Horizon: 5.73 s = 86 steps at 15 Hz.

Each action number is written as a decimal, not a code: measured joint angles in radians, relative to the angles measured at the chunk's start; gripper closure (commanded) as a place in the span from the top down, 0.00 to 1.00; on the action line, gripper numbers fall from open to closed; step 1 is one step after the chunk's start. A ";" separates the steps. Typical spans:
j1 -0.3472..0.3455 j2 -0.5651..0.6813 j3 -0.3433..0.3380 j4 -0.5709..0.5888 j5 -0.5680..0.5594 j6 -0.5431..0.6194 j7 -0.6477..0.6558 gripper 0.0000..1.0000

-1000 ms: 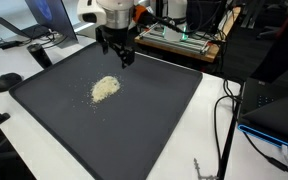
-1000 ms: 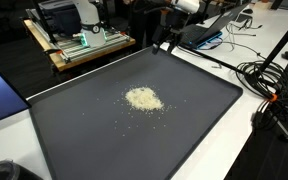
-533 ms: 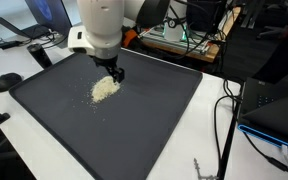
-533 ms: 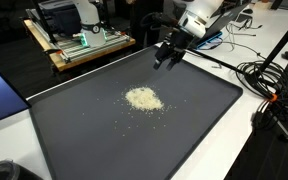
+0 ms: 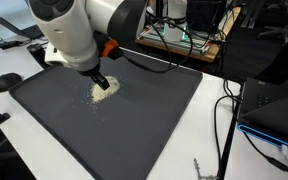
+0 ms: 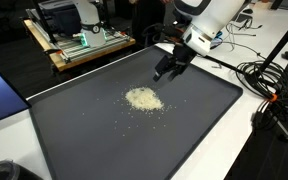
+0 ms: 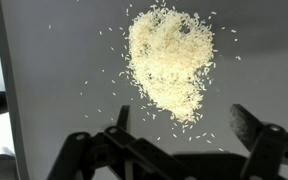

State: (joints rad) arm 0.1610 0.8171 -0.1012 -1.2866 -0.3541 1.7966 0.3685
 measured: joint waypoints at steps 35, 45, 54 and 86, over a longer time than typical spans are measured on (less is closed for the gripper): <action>-0.134 -0.141 0.027 -0.311 0.261 0.470 -0.096 1.00; -0.146 -0.401 0.010 -0.847 0.262 0.897 -0.100 1.00; 0.109 -0.513 -0.347 -1.345 0.160 1.612 -0.048 1.00; -0.212 -0.439 -0.004 -1.241 0.265 1.746 -0.357 1.00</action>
State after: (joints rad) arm -0.0515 0.3782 -0.1048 -2.5275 -0.0894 3.5428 0.0110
